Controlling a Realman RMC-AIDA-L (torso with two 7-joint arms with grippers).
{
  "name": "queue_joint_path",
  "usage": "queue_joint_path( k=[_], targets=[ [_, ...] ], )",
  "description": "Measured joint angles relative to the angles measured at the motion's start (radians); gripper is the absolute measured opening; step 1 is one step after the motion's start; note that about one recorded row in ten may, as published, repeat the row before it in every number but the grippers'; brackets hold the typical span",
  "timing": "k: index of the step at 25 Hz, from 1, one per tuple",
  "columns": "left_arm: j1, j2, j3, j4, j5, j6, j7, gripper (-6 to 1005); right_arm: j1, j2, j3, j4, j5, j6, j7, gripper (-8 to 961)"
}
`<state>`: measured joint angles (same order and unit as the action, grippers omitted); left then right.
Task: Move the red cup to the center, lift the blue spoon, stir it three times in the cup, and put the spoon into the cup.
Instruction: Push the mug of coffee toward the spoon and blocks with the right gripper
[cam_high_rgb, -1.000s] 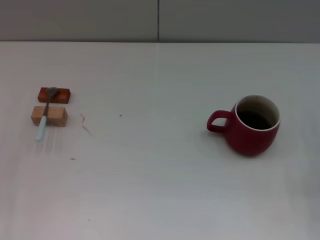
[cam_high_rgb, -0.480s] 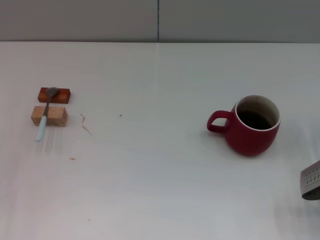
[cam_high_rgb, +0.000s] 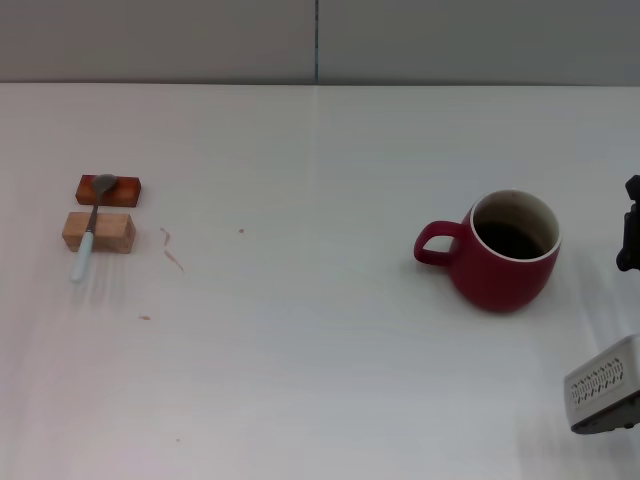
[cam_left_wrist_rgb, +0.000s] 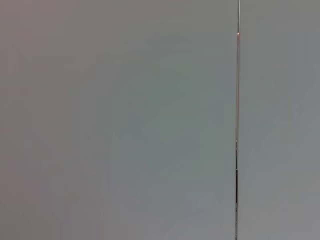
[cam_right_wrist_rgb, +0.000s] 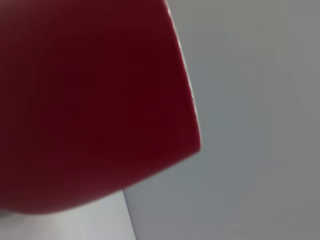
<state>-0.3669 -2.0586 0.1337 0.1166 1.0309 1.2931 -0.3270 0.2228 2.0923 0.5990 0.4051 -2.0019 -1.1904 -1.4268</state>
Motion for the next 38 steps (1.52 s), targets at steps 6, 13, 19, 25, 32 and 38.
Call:
queue_joint_path(
  k=[6, 13, 19, 25, 32, 38],
  targets=[
    [0.005, 0.0, -0.002, 0.009, 0.0, 0.003, 0.0, 677, -0.002, 0.0, -0.042, 0.019, 0.002, 0.018, -0.002, 14],
    [0.01, 0.0, -0.002, 0.011, -0.003, 0.006, 0.0, 676, -0.01, 0.0, -0.069, 0.039, 0.002, 0.052, -0.002, 14],
    [0.011, 0.0, -0.002, 0.011, -0.005, 0.006, -0.001, 676, -0.015, 0.0, -0.097, 0.053, 0.02, 0.084, -0.003, 13],
    [0.011, -0.001, -0.002, 0.011, -0.005, 0.007, -0.001, 677, -0.009, 0.0, -0.135, 0.057, 0.051, 0.087, -0.003, 13],
    [0.013, -0.002, -0.002, 0.007, -0.004, 0.017, -0.001, 677, 0.001, 0.0, -0.147, 0.066, 0.052, 0.121, -0.003, 13],
    [0.022, -0.002, -0.002, 0.004, -0.004, 0.037, -0.002, 676, 0.016, 0.0, -0.149, 0.076, 0.052, 0.149, 0.002, 13]
  ],
)
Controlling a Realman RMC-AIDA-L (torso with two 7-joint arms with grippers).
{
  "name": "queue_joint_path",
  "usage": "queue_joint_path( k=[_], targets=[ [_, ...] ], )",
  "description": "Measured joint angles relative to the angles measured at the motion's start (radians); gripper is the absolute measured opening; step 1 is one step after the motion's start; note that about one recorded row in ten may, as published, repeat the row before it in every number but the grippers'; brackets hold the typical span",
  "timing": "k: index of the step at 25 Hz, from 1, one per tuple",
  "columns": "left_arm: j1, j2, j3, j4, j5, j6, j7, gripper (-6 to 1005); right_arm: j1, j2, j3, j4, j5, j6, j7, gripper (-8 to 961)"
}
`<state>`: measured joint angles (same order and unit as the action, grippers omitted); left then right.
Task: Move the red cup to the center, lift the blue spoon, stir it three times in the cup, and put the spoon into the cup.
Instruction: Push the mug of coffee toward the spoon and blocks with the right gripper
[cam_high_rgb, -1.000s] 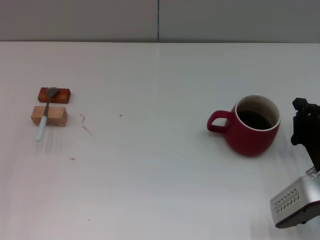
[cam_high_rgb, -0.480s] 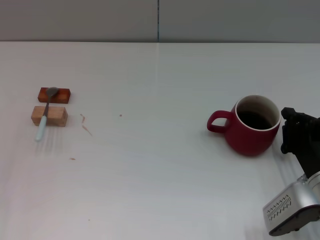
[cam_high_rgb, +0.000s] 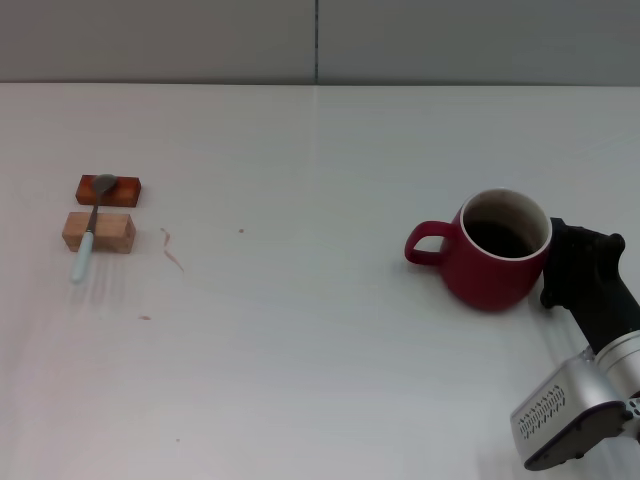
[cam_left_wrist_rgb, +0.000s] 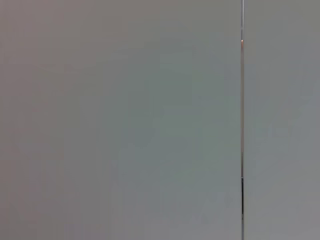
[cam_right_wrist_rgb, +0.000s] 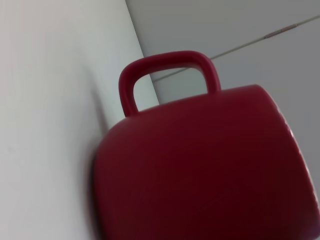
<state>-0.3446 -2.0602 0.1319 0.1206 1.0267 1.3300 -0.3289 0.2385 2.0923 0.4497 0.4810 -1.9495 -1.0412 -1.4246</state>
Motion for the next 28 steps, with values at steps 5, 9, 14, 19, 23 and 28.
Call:
queue_joint_path(
  k=[5, 9, 14, 19, 23, 28],
  targets=[
    [0.008, -0.001, 0.0, -0.001, -0.001, 0.006, -0.001, 676, 0.019, 0.0, 0.0, 0.009, 0.0, 0.033, 0.002, 12],
    [0.012, -0.002, 0.0, -0.001, -0.002, 0.013, -0.001, 676, 0.04, 0.0, 0.0, 0.017, 0.001, 0.067, 0.004, 11],
    [0.022, -0.001, -0.003, -0.001, -0.003, 0.03, -0.002, 676, 0.067, 0.0, 0.004, 0.031, 0.001, 0.108, 0.013, 14],
    [0.024, 0.0, -0.006, 0.002, -0.004, 0.034, -0.024, 677, 0.094, 0.0, 0.002, 0.047, 0.005, 0.137, 0.016, 13],
    [0.025, 0.001, -0.006, 0.005, -0.004, 0.034, -0.026, 677, 0.12, 0.0, -0.001, 0.062, 0.025, 0.162, 0.016, 13],
    [0.025, 0.001, -0.006, 0.007, -0.004, 0.034, -0.026, 677, 0.143, 0.0, 0.0, 0.067, 0.029, 0.183, 0.017, 13]
  ],
)
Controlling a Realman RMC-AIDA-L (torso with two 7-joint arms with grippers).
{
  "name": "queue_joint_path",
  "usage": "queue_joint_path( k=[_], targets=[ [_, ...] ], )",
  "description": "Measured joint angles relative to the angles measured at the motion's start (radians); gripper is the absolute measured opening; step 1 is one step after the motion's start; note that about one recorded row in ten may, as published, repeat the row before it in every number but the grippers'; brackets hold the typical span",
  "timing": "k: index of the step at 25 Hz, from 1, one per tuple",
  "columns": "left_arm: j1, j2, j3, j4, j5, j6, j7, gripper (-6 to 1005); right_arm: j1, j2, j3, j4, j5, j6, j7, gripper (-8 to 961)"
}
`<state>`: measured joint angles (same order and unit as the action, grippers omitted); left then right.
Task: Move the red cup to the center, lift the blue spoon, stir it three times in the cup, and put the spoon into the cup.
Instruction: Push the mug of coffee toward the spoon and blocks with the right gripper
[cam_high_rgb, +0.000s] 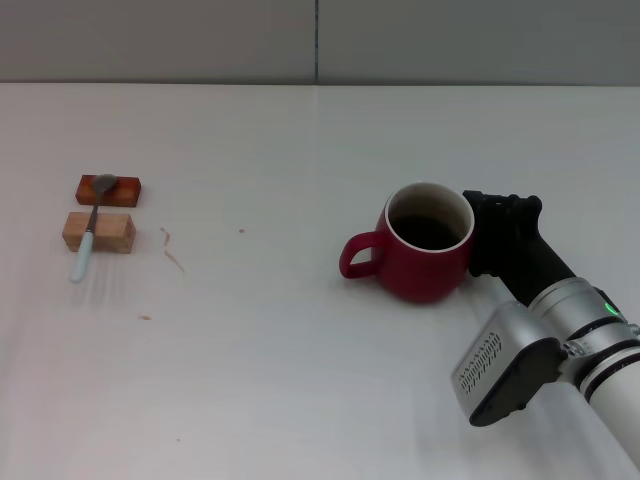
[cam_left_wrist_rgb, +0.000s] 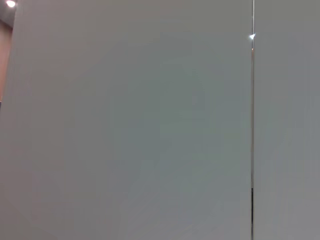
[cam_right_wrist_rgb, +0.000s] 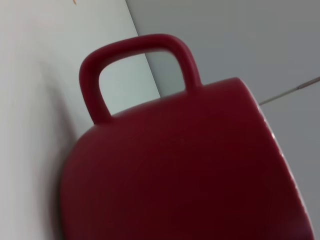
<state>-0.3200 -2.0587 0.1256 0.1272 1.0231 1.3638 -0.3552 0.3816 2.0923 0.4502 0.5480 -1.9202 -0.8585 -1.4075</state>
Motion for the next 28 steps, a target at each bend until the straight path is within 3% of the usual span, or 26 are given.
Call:
queue_joint_path(
  k=[8, 21, 28],
  targets=[
    [-0.002, 0.0, 0.0, 0.002, 0.0, -0.001, -0.001, 677, -0.01, 0.0, 0.0, 0.022, 0.068, -0.012, -0.008, 14],
    [-0.007, 0.0, 0.001, 0.019, 0.0, -0.002, -0.001, 676, -0.125, 0.0, -0.017, 0.137, 0.079, -0.072, -0.078, 14],
    [-0.005, 0.0, 0.0, 0.028, 0.0, -0.002, -0.001, 676, -0.12, 0.0, -0.043, 0.151, 0.109, -0.078, -0.092, 14]
  ],
)
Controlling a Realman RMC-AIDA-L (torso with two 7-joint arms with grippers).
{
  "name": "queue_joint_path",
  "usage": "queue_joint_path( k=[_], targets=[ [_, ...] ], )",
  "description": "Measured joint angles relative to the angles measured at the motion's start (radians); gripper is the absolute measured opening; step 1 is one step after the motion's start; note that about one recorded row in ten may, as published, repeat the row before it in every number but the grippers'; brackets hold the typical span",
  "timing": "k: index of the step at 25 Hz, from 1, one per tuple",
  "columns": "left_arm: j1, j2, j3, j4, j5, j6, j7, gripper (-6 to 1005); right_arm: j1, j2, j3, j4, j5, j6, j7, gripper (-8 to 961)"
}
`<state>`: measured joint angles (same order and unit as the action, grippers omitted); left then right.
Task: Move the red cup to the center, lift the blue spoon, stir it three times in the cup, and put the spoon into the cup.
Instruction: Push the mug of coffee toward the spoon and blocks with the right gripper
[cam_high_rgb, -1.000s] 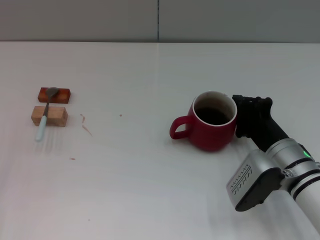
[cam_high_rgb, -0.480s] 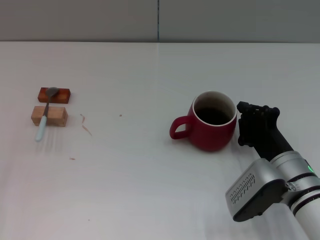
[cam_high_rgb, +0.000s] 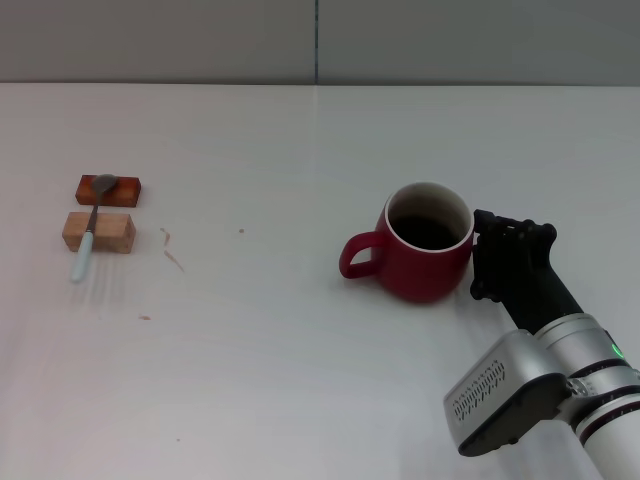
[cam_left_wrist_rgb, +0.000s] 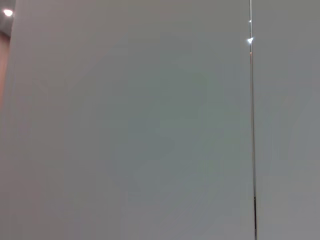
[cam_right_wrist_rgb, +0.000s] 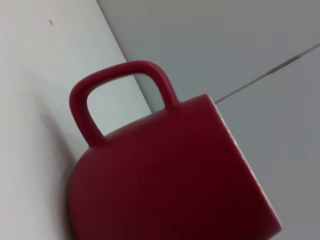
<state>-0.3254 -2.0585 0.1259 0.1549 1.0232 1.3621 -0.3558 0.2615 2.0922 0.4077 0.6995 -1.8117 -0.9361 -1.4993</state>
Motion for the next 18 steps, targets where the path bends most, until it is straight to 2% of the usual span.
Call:
queue_joint_path(
  k=[10, 14, 18],
  targets=[
    [0.002, 0.0, 0.0, 0.001, 0.0, 0.003, 0.0, 676, 0.062, 0.0, -0.042, 0.002, 0.061, 0.011, -0.004, 13],
    [0.003, 0.001, -0.001, 0.002, 0.0, 0.003, -0.001, 676, 0.122, 0.0, -0.084, -0.002, 0.158, 0.016, -0.004, 13],
    [0.005, 0.001, -0.002, 0.006, 0.0, 0.003, -0.01, 676, 0.152, 0.0, -0.099, -0.006, 0.193, 0.03, -0.004, 13]
  ],
)
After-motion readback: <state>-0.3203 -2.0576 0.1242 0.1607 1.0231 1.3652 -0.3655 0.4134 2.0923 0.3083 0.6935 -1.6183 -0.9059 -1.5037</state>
